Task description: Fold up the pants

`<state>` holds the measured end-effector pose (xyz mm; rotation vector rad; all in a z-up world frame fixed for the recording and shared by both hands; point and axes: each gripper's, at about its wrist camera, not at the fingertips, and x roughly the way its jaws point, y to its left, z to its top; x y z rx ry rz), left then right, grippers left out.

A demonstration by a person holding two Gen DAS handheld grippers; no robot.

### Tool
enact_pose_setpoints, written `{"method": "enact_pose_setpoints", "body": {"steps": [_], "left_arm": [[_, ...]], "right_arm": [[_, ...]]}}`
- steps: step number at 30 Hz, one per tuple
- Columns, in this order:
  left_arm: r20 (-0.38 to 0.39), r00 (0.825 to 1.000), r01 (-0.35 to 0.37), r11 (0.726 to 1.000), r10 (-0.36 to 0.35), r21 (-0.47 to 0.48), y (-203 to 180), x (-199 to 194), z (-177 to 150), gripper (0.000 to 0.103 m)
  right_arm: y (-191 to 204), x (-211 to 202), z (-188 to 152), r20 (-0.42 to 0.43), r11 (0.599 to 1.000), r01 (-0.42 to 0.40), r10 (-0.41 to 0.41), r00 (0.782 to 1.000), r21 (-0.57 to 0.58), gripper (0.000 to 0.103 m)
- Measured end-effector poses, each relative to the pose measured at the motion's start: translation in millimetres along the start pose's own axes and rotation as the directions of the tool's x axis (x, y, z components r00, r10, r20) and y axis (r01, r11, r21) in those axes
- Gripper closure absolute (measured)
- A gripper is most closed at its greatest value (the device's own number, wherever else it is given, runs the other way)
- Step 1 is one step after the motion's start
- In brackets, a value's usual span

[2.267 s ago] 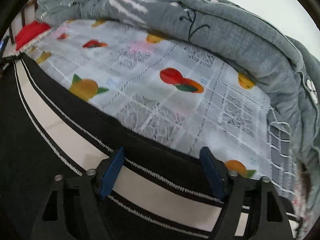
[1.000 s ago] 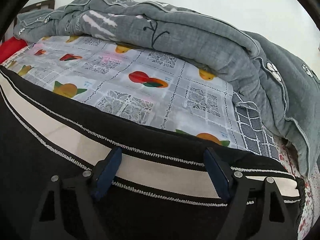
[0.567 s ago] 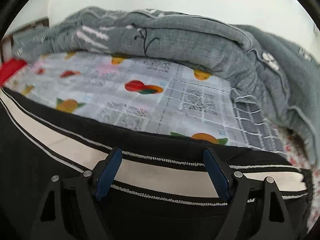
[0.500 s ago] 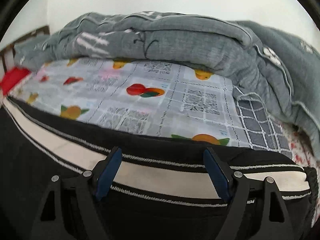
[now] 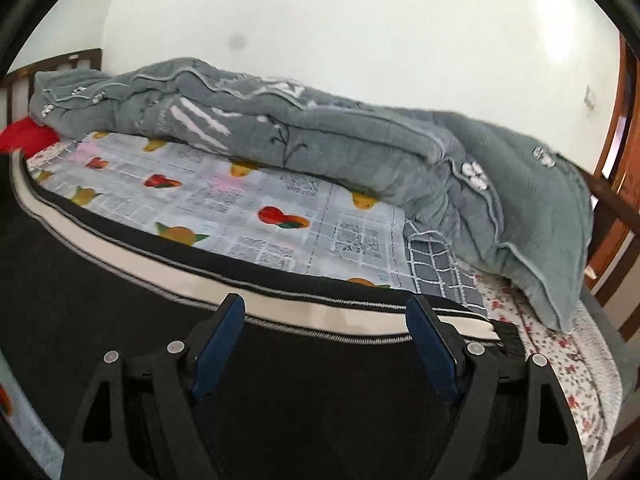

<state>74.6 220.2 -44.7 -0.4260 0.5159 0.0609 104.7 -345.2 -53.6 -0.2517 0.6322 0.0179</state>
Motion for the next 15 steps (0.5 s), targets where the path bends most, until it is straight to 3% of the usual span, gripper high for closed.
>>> {"method": "enact_pose_setpoints", "body": {"steps": [3, 6, 10, 12, 13, 15], "left_arm": [[-0.018, 0.995, 0.097, 0.987, -0.096, 0.129, -78, -12, -16, 0.092], [-0.110, 0.973, 0.220, 0.960, -0.203, 0.172, -148, -10, -51, 0.092], [-0.225, 0.940, 0.305, 0.927, -0.257, 0.218, -213, 8, -107, 0.092], [-0.315, 0.904, 0.364, 0.907, -0.290, 0.210, -239, 21, -140, 0.092], [-0.376, 0.876, 0.395, 0.897, -0.303, 0.197, -252, 29, -160, 0.092], [-0.469, 0.839, 0.410, 0.887, -0.275, 0.214, -271, 44, -195, 0.092]], "right_arm": [[-1, -31, -12, 0.023, 1.000, 0.002, -0.003, 1.000, 0.028, 0.021], [-8, -56, -32, 0.035, 0.995, -0.004, 0.001, 0.999, 0.098, 0.021], [-21, -85, -73, 0.052, 0.982, -0.072, 0.064, 0.997, 0.172, 0.021], [-28, -87, -88, 0.042, 0.974, -0.091, 0.084, 0.996, 0.208, 0.021], [-32, -83, -96, 0.022, 0.965, -0.113, 0.111, 0.994, 0.235, 0.021], [-36, -76, -104, -0.031, 0.955, -0.128, 0.142, 0.989, 0.269, 0.021]]}}
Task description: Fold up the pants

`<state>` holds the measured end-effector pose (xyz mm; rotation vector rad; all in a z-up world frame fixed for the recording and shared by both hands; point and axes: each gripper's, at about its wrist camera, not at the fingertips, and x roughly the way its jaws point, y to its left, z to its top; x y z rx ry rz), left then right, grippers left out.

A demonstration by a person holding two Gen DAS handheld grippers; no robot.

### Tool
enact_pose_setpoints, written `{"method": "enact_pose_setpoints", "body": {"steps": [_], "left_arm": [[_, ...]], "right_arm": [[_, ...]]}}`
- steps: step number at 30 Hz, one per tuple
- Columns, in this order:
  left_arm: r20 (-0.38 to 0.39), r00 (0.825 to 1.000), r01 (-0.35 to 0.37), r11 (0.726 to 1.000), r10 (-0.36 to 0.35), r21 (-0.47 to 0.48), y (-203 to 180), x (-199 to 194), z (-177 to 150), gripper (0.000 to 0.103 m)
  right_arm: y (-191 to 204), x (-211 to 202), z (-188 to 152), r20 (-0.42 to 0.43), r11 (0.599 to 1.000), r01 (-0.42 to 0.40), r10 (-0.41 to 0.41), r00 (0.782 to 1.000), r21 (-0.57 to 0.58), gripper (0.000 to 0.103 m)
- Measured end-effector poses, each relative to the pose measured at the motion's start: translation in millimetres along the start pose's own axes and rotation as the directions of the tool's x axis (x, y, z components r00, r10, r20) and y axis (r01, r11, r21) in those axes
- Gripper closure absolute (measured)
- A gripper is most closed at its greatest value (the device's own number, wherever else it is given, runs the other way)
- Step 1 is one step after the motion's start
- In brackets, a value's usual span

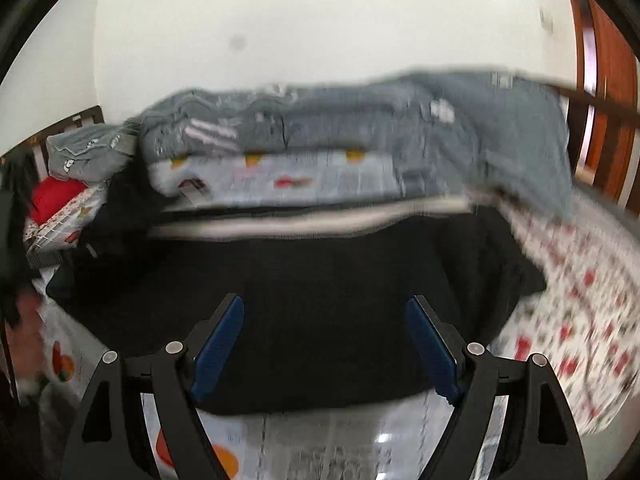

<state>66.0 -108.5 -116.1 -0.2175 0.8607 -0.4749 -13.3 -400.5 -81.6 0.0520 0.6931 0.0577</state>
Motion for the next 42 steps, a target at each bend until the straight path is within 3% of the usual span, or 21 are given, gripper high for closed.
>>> {"method": "enact_pose_setpoints", "body": {"steps": [1, 3, 5, 7, 10, 12, 16, 19, 22, 24, 26, 29, 31, 34, 37, 40, 42], "left_arm": [[-0.039, 0.999, -0.026, 0.999, 0.027, 0.026, -9, 14, -10, 0.092], [-0.015, 0.997, -0.080, 0.993, 0.081, 0.092, -21, 17, -21, 0.091], [-0.013, 1.000, -0.022, 0.992, 0.024, 0.126, -23, 5, -21, 0.080], [-0.032, 0.998, 0.053, 0.992, -0.050, 0.116, -14, -14, -19, 0.058], [0.060, 0.997, 0.032, 0.990, -0.040, 0.139, 9, -54, -22, 0.032], [0.139, 0.990, -0.023, 0.989, 0.002, 0.147, 32, -84, -28, 0.029], [0.181, 0.964, -0.217, 0.972, 0.197, 0.094, 90, -111, -26, 0.028], [0.167, 0.946, -0.287, 0.957, 0.276, 0.041, 126, -127, -32, 0.028], [0.163, 0.947, -0.280, 0.960, 0.279, -0.012, 154, -143, -44, 0.028], [0.156, 0.955, -0.256, 0.967, 0.253, 0.000, 164, -146, -53, 0.028], [0.126, 0.966, -0.234, 0.971, 0.226, 0.046, 164, -139, -59, 0.028], [0.119, 0.956, -0.279, 0.956, 0.268, 0.087, 157, -123, -63, 0.028], [0.123, 0.951, -0.294, 0.953, 0.284, 0.068, 157, -113, -60, 0.028], [0.098, 0.955, -0.286, 0.957, 0.280, 0.052, 161, -105, -59, 0.028], [0.109, 0.941, -0.330, 0.938, 0.320, 0.103, 156, -100, -58, 0.028], [0.112, 0.944, -0.321, 0.944, 0.312, 0.075, 161, -103, -61, 0.028], [0.111, 0.948, -0.306, 0.950, 0.299, 0.056, 165, -104, -62, 0.027]], "right_arm": [[-3, 3, -3, -0.022, 1.000, -0.009, 0.009, 1.000, 0.021, 0.021], [-6, 7, -8, -0.032, 0.998, -0.044, 0.046, 0.998, 0.051, 0.021], [-4, 10, -10, -0.027, 0.995, -0.065, 0.067, 0.997, 0.069, 0.021], [4, 15, -8, -0.029, 0.992, -0.097, 0.099, 0.995, 0.075, 0.021], [24, 26, 2, -0.033, 0.985, -0.153, 0.156, 0.987, 0.074, 0.021], [41, 32, 9, -0.032, 0.977, -0.200, 0.203, 0.979, 0.073, 0.021], [81, 50, 23, -0.039, 0.957, -0.280, 0.283, 0.958, 0.076, 0.022], [109, 66, 28, -0.065, 0.958, -0.286, 0.287, 0.956, 0.034, 0.037], [134, 88, 20, -0.153, 0.961, -0.276, 0.269, 0.951, -0.023, 0.045], [143, 103, 11, -0.202, 0.971, -0.232, 0.218, 0.955, -0.049, 0.062], [146, 100, 8, -0.179, 0.977, -0.189, 0.169, 0.969, -0.100, 0.076], [133, 73, 15, -0.079, 0.968, -0.244, 0.239, 0.968, -0.058, 0.080], [125, 62, 16, -0.041, 0.967, -0.251, 0.250, 0.967, -0.032, 0.091], [123, 77, 0, -0.110, 0.976, -0.210, 0.203, 0.973, -0.055, 0.091], [117, 82, -10, -0.118, 0.974, -0.219, 0.211, 0.970, -0.053, 0.089], [111, 67, 1, -0.096, 0.976, -0.214, 0.210, 0.973, -0.037, 0.080], [106, 60, 11, -0.049, 0.972, -0.236, 0.236, 0.971, -0.002, 0.065]]}}
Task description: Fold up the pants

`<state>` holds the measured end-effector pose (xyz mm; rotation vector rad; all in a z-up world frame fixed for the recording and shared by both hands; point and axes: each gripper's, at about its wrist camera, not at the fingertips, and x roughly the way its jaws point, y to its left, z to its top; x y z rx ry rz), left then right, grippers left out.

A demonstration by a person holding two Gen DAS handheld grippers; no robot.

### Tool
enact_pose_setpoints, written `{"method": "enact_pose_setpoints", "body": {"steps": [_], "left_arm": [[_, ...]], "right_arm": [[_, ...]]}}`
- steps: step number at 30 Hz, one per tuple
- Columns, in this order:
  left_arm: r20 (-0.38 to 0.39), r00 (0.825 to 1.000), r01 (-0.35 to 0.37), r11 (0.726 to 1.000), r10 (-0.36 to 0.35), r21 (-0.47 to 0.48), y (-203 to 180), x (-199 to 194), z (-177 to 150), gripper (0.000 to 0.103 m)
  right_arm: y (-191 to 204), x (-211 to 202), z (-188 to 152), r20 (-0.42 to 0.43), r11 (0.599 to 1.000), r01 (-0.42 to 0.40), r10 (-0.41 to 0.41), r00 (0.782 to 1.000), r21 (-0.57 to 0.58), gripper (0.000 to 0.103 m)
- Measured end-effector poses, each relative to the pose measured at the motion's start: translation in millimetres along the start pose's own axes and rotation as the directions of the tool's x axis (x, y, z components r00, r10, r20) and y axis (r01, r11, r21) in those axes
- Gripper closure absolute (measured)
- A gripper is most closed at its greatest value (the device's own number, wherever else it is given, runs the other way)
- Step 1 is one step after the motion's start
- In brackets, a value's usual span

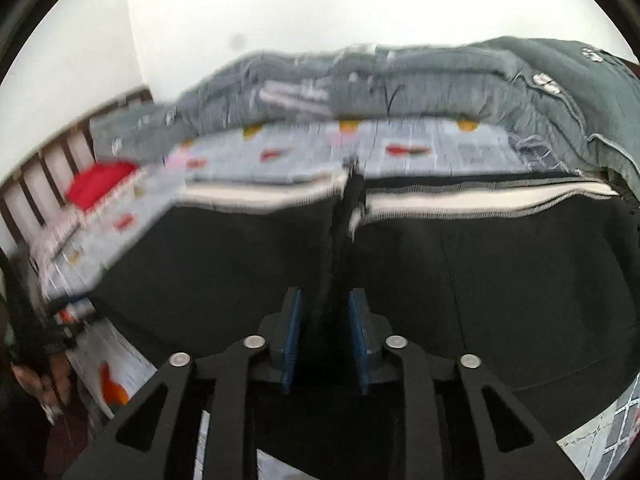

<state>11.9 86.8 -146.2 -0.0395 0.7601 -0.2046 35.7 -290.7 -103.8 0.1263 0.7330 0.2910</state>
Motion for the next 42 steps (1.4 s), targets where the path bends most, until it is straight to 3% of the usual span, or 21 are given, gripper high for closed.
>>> {"method": "enact_pose_setpoints", "body": {"steps": [4, 5, 6, 7, 12, 13, 16, 17, 19, 23, 24, 26, 28, 30, 32, 35, 37, 39, 42], "left_arm": [[0.009, 1.000, -0.014, 1.000, 0.014, -0.005, 0, 1, -2, 0.025], [0.011, 1.000, -0.014, 1.000, 0.014, -0.010, 0, 1, -2, 0.025], [0.011, 1.000, -0.011, 1.000, 0.012, -0.016, 1, 1, -3, 0.025], [0.011, 1.000, -0.004, 1.000, 0.004, -0.022, 3, -1, -3, 0.025], [0.085, 0.988, 0.132, 0.991, -0.129, -0.030, 15, -27, -11, 0.025], [0.105, 0.985, 0.139, 0.989, -0.134, -0.048, 20, -32, -10, 0.025], [0.120, 0.983, 0.150, 0.983, -0.137, -0.107, 29, -30, 3, 0.024], [0.104, 0.986, 0.142, 0.981, -0.129, -0.130, 29, -24, 11, 0.024], [0.044, 0.992, 0.126, 0.977, -0.120, -0.174, 29, -7, 26, 0.024], [-0.083, 0.987, 0.117, 0.969, -0.138, -0.219, 24, 31, 36, 0.024], [-0.085, 0.988, 0.105, 0.972, -0.126, -0.211, 22, 34, 33, 0.024], [-0.059, 0.993, 0.093, 0.980, -0.105, -0.177, 15, 33, 28, 0.023], [-0.054, 0.993, 0.092, 0.984, -0.101, -0.150, 10, 31, 23, 0.023], [-0.049, 0.993, 0.098, 0.982, -0.107, -0.159, 11, 30, 23, 0.023], [-0.048, 0.989, 0.131, 0.974, -0.142, -0.184, 14, 31, 26, 0.023], [-0.066, 0.983, 0.155, 0.965, -0.173, -0.212, 19, 36, 34, 0.023], [-0.078, 0.979, 0.167, 0.962, -0.188, -0.214, 20, 42, 40, 0.023], [-0.080, 0.979, 0.168, 0.963, -0.188, -0.210, 18, 49, 45, 0.023], [-0.085, 0.979, 0.165, 0.965, -0.185, -0.205, 13, 60, 53, 0.024]], "right_arm": [[4, 17, 6, -0.035, 1.000, 0.007, -0.007, 0.999, 0.008, 0.060], [7, 25, 2, -0.070, 1.000, 0.016, -0.016, 0.997, 0.000, 0.064], [10, 31, -3, -0.101, 1.000, 0.020, -0.020, 0.995, -0.009, 0.077], [12, 34, -9, -0.121, 1.000, 0.015, -0.017, 0.992, -0.019, 0.079], [23, 15, -33, -0.098, 0.994, 0.032, -0.042, 0.994, -0.108, 0.078], [24, 10, -32, -0.096, 0.992, 0.034, -0.045, 0.994, -0.120, 0.077], [25, 0, -16, -0.048, 0.993, 0.027, -0.032, 0.998, -0.115, 0.057], [25, 1, -10, -0.033, 0.994, 0.028, -0.031, 0.999, -0.107, 0.049], [26, 12, 3, -0.021, 0.995, 0.044, -0.046, 0.999, -0.089, 0.049], [18, 64, 8, -0.156, 0.998, 0.061, -0.064, 0.986, -0.020, 0.052], [18, 74, 3, -0.178, 0.996, 0.077, -0.082, 0.981, -0.032, 0.052], [28, 71, -8, -0.101, 0.987, 0.116, -0.128, 0.987, -0.111, 0.052], [35, 63, -13, -0.094, 0.977, 0.139, -0.155, 0.983, -0.159, 0.051], [25, 47, -11, -0.135, 0.995, 0.074, -0.083, 0.987, -0.071, 0.050], [10, 29, -11, -0.121, 1.000, 0.029, -0.029, 0.992, -0.001, 0.050], [-16, -6, -19, -0.045, 0.994, 0.101, -0.099, 0.994, 0.032, 0.040], [-44, -32, -27, -0.006, 0.972, 0.227, -0.227, 0.974, 0.053, 0.039], [-70, -50, -36, -0.003, 0.949, 0.304, -0.305, 0.952, 0.084, 0.039], [-123, -64, -48, -0.065, 0.914, 0.347, -0.342, 0.938, 0.209, 0.039]]}}
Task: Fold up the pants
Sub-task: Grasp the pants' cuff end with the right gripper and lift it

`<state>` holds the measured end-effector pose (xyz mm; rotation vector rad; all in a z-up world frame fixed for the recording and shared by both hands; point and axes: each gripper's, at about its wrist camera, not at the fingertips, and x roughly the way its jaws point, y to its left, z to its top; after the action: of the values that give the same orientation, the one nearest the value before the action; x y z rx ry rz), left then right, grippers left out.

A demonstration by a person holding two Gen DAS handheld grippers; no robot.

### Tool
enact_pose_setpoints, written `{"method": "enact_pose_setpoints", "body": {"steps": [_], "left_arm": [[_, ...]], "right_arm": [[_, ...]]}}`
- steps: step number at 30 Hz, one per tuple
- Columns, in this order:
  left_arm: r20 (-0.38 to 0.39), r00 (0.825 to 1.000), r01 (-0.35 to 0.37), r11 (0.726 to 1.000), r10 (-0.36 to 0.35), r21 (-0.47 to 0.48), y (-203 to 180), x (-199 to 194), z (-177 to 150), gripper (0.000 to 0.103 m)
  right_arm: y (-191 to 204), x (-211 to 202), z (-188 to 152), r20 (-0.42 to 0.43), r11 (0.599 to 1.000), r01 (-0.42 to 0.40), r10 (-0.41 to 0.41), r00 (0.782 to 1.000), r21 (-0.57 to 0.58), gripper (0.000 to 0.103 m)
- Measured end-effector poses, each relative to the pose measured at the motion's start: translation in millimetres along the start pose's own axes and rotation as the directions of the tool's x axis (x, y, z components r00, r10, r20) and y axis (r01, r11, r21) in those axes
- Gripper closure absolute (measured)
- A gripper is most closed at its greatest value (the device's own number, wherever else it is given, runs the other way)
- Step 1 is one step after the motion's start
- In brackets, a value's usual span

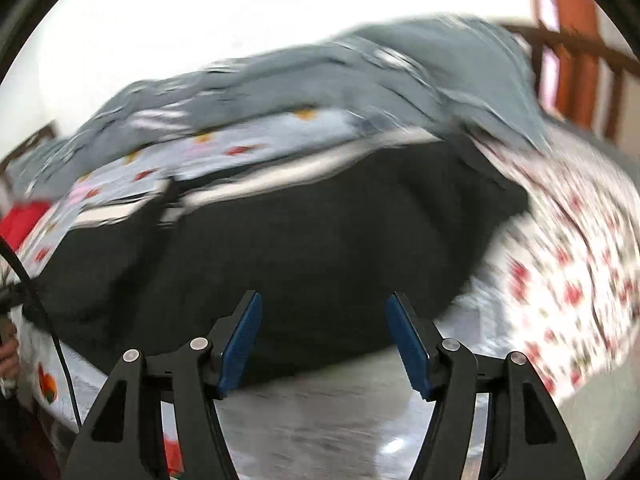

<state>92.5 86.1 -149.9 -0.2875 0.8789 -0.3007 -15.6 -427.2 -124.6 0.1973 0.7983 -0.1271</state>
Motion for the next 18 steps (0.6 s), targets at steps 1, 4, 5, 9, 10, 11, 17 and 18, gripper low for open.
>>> {"method": "enact_pose_setpoints", "body": {"steps": [1, 4, 5, 9, 10, 11, 17, 18], "left_arm": [[-0.001, 1.000, -0.002, 1.000, 0.002, -0.003, -2, 3, 2, 0.024], [0.005, 1.000, -0.031, 0.999, 0.031, 0.013, -9, 9, 2, 0.025], [0.005, 0.999, -0.040, 0.999, 0.040, 0.019, -11, 10, 2, 0.025], [0.007, 0.998, -0.058, 0.998, 0.058, 0.005, -15, 14, 6, 0.034], [0.005, 0.998, -0.063, 0.998, 0.063, -0.006, -15, 15, 8, 0.039], [0.003, 0.998, -0.070, 0.997, 0.070, -0.021, -13, 16, 11, 0.042], [-0.014, 0.999, -0.046, 0.988, 0.044, -0.150, 5, 15, 18, 0.072], [-0.015, 0.999, -0.035, 0.986, 0.033, -0.165, 8, 14, 18, 0.079]], "right_arm": [[-17, 5, 1, -0.031, 0.999, 0.007, -0.005, 1.000, 0.048, 0.039], [-50, 13, 2, -0.046, 0.989, -0.007, 0.014, 0.999, 0.151, 0.039], [-60, 17, 3, -0.040, 0.981, -0.019, 0.027, 0.999, 0.191, 0.039], [-77, 37, 13, -0.030, 0.953, -0.059, 0.071, 0.997, 0.297, 0.039], [-76, 39, 18, -0.007, 0.952, -0.068, 0.074, 0.997, 0.298, 0.039], [-74, 40, 26, 0.018, 0.953, -0.080, 0.079, 0.997, 0.292, 0.039], [-72, 75, 61, 0.017, 0.957, -0.053, 0.050, 0.999, 0.285, 0.060], [-70, 76, 65, 0.016, 0.960, -0.027, 0.024, 1.000, 0.279, 0.070]]}}
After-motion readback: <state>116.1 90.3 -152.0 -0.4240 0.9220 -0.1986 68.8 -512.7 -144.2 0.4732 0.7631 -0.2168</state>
